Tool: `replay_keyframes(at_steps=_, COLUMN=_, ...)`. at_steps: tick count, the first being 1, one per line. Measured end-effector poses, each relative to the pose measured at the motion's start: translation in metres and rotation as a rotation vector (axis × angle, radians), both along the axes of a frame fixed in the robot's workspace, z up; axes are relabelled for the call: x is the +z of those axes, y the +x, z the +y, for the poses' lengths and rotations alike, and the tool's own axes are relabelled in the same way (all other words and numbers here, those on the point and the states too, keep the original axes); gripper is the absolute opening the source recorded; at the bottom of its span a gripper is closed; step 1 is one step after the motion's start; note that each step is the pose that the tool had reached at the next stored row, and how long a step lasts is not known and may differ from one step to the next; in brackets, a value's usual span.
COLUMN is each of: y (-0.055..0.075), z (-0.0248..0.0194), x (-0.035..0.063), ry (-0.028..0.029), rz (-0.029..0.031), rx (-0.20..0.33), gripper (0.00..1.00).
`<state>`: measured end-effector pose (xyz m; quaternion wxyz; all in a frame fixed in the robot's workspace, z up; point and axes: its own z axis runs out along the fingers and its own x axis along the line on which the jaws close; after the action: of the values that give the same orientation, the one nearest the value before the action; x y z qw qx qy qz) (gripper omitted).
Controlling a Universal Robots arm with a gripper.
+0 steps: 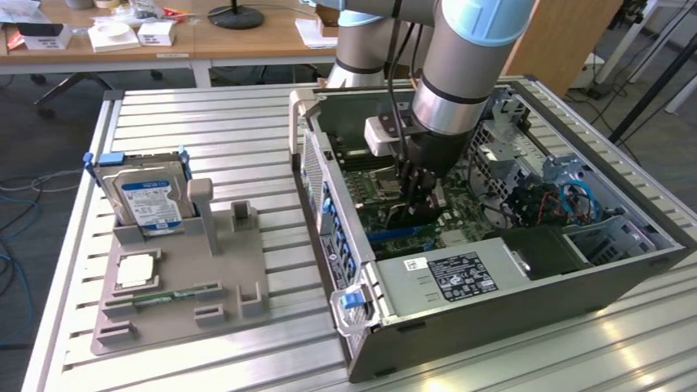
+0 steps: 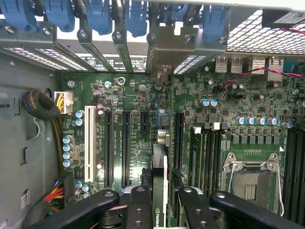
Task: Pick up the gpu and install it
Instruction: 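Insert the gpu into the slot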
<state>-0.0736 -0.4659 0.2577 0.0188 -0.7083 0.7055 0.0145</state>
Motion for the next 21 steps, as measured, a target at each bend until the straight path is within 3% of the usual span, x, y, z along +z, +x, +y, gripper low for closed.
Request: replay_keyframes(at_steps=21, y=-0.002, z=-0.0001, x=-0.001, ry=-0.0004, rz=0.0002, rx=0.0, gripper=0.26)
